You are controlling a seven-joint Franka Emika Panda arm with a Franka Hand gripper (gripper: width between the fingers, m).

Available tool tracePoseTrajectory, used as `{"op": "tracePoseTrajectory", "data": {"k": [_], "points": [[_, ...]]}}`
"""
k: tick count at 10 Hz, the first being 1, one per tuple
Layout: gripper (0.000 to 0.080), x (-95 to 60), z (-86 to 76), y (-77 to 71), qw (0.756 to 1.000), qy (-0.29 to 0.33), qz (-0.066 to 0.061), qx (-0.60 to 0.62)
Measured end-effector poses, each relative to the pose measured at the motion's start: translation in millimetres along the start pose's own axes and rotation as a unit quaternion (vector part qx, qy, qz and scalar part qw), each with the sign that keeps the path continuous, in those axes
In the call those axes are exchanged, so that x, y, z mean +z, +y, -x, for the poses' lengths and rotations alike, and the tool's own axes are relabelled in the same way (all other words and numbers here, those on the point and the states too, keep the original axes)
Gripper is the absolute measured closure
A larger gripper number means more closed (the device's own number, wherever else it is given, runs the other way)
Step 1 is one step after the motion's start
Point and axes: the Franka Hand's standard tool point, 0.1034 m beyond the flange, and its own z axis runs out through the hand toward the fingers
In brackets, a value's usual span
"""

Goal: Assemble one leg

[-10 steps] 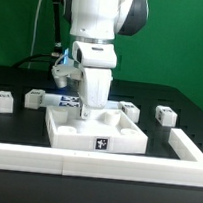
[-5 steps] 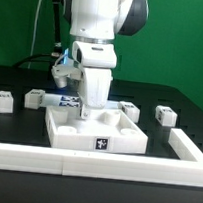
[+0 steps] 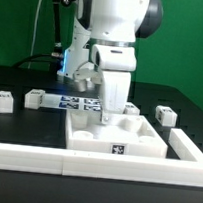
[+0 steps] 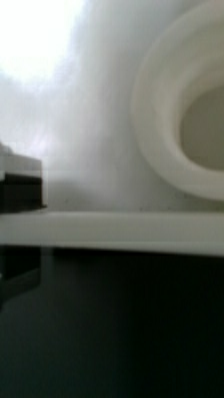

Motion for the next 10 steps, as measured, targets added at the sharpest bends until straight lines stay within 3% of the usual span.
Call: {"op": "tracePoseTrajectory", "data": {"k": [3,7,10], "points": [[0.0742,0.9,-22.0,15.2,1.000,0.003,0.009,0.027],[0.0742,1.4,-32.4,38.0,1.000,0.008,0.018,0.006],[0.0741,1.7,-29.9,38.3,1.000,0.008,0.017,0.009]]}}
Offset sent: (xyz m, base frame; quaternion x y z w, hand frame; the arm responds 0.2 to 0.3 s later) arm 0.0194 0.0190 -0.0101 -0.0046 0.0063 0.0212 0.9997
